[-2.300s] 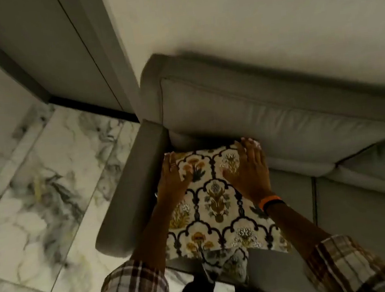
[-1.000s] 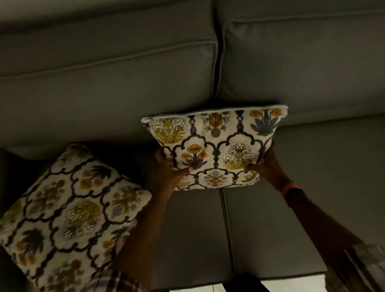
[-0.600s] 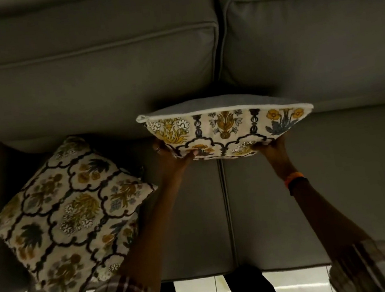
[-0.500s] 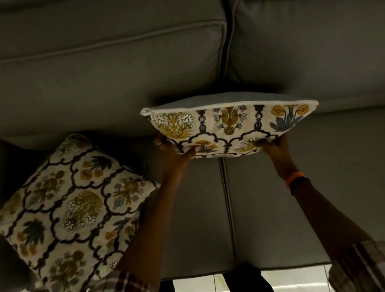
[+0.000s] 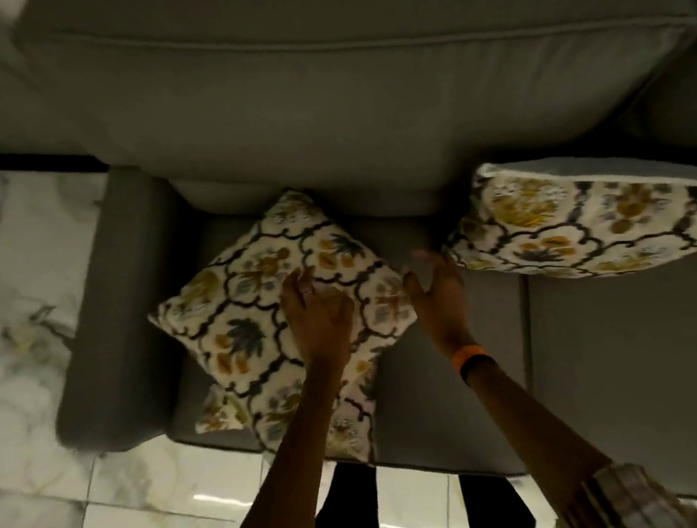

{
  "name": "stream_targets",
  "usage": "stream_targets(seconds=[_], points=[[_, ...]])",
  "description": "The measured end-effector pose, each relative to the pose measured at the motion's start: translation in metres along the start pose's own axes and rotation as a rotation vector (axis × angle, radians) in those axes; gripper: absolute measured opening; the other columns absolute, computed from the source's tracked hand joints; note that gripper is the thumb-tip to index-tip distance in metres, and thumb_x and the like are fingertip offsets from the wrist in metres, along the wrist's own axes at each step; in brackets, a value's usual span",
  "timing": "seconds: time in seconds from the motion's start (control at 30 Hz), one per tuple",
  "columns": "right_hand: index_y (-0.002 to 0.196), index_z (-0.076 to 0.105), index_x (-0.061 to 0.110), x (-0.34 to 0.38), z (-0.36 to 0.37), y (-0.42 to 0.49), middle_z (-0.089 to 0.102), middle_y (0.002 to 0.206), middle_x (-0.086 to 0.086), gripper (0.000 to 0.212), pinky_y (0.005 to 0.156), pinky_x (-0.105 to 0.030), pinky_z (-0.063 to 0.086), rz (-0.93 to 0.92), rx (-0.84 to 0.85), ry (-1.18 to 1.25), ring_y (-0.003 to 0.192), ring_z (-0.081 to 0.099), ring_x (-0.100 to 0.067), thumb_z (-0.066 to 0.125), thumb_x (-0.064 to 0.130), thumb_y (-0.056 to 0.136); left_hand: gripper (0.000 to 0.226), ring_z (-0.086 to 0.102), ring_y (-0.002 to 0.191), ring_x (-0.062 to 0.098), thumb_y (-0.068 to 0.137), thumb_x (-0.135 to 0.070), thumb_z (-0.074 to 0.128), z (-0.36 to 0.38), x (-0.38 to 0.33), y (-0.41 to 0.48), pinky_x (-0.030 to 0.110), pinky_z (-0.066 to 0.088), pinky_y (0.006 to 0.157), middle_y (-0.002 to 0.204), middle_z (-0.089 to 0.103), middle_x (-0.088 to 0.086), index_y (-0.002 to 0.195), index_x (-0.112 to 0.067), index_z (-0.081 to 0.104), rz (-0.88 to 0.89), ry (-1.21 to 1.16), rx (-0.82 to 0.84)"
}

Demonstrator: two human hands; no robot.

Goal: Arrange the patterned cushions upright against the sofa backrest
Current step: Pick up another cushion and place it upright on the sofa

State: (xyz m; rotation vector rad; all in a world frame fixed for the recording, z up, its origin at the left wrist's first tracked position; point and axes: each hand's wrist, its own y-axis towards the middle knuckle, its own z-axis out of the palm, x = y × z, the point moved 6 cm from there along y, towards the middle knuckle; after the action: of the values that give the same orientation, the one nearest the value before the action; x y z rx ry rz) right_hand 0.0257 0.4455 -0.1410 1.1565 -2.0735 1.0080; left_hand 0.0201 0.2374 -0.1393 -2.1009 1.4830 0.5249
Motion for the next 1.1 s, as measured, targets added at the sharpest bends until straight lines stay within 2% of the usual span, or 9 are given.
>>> stream_targets(seconds=[0.17, 0.33, 0.43, 0.6, 0.67, 0.77, 0.87, 1.0, 1.1], points=[[0.153, 0.044, 0.019, 0.033, 0.1, 0.044, 0.046, 0.157, -0.012, 0.078, 0.117, -0.051, 0.039, 0.095, 0.323, -0.052, 0.14, 0.047, -0.034, 0.065, 0.057, 0.088, 0.087, 0.018, 0.15, 0.039, 0.086, -0.053, 0.065, -0.055, 0.114, 0.021, 0.061, 0.015, 0.122, 0.162, 0.02, 0.018, 0.152, -0.012, 0.025, -0.299, 0.005, -0.133], [0.141, 0.06, 0.025, 0.002, 0.141, 0.083, 0.069, 0.135, -0.007, 0.086, 0.111, -0.051, 0.047, 0.279, 0.434, 0.004, 0.124, 0.063, -0.033, 0.063, 0.079, 0.075, 0.105, 0.025, 0.147, 0.042, 0.08, -0.067, 0.064, -0.055, 0.179, 0.025, 0.06, 0.024, 0.12, 0.163, 0.019, 0.016, 0.156, -0.024, 0.005, -0.888, -0.582, -0.148], [0.13, 0.068, 0.03, 0.008, 0.131, 0.087, 0.074, 0.124, 0.003, 0.1, 0.109, -0.046, 0.052, 0.282, 0.437, 0.079, 0.114, 0.068, -0.024, 0.067, 0.093, 0.052, 0.1, 0.042, 0.138, 0.039, 0.078, -0.072, 0.061, -0.056, 0.182, 0.029, 0.057, 0.032, 0.117, 0.155, 0.039, 0.016, 0.153, -0.022, 0.017, -0.985, -0.756, -0.168], [0.118, 0.062, 0.06, 0.036, 0.066, 0.033, 0.072, 0.113, 0.029, 0.05, 0.099, -0.038, 0.055, 0.007, 0.263, 0.324, 0.11, 0.069, 0.002, 0.068, 0.078, 0.072, 0.088, 0.047, 0.137, 0.029, 0.081, -0.07, 0.058, -0.081, 0.136, 0.001, 0.047, 0.037, 0.115, 0.151, 0.046, 0.007, 0.15, -0.024, 0.028, -0.669, -0.743, -0.406], [0.127, 0.059, 0.05, 0.026, 0.024, 0.004, 0.073, 0.113, 0.022, 0.049, 0.09, -0.037, 0.058, -0.049, 0.193, 0.458, 0.104, 0.072, -0.002, 0.065, 0.069, 0.083, 0.093, 0.041, 0.141, 0.024, 0.077, -0.072, 0.052, -0.084, 0.103, -0.024, 0.045, 0.036, 0.117, 0.155, 0.04, 0.004, 0.152, -0.027, 0.024, -0.496, -0.809, -0.458], [0.145, 0.048, 0.021, -0.008, -0.051, -0.026, 0.064, 0.075, 0.023, 0.048, 0.053, -0.019, 0.05, -0.082, 0.023, 0.584, 0.057, 0.055, 0.003, 0.048, 0.045, 0.103, 0.101, 0.037, 0.139, 0.011, 0.075, -0.077, 0.052, -0.069, 0.055, -0.06, 0.044, 0.036, 0.118, 0.156, 0.029, -0.001, 0.154, -0.025, 0.017, -0.333, -0.899, -0.444], [0.147, 0.046, 0.018, -0.051, -0.134, -0.045, 0.053, 0.058, 0.019, 0.044, 0.041, -0.015, 0.043, -0.042, -0.16, 0.654, 0.045, 0.047, 0.003, 0.035, 0.037, 0.109, 0.096, 0.033, 0.147, 0.026, 0.074, -0.08, 0.058, -0.035, -0.011, -0.088, 0.056, 0.033, 0.119, 0.161, 0.023, 0.007, 0.149, -0.036, 0.017, -0.158, -0.986, -0.348], [0.139, 0.05, 0.038, -0.116, -0.248, -0.05, 0.075, 0.121, 0.008, 0.041, 0.081, -0.028, 0.064, 0.012, -0.311, 0.86, 0.098, 0.075, -0.009, 0.023, 0.043, 0.109, 0.079, 0.025, 0.149, 0.041, 0.087, -0.068, 0.056, 0.034, -0.132, -0.134, 0.061, 0.028, 0.12, 0.161, 0.018, 0.022, 0.145, -0.033, 0.016, 0.137, -0.951, -0.194], [0.151, 0.031, 0.024, -0.19, -0.332, -0.049, 0.056, 0.141, -0.005, 0.044, 0.102, -0.021, 0.053, 0.059, -0.479, 0.792, 0.114, 0.065, 0.004, 0.024, 0.038, 0.109, 0.074, 0.029, 0.149, 0.013, 0.089, -0.064, 0.056, 0.098, -0.223, -0.177, 0.039, 0.031, 0.121, 0.16, 0.023, -0.005, 0.145, -0.039, 0.014, 0.297, -0.897, -0.052]])
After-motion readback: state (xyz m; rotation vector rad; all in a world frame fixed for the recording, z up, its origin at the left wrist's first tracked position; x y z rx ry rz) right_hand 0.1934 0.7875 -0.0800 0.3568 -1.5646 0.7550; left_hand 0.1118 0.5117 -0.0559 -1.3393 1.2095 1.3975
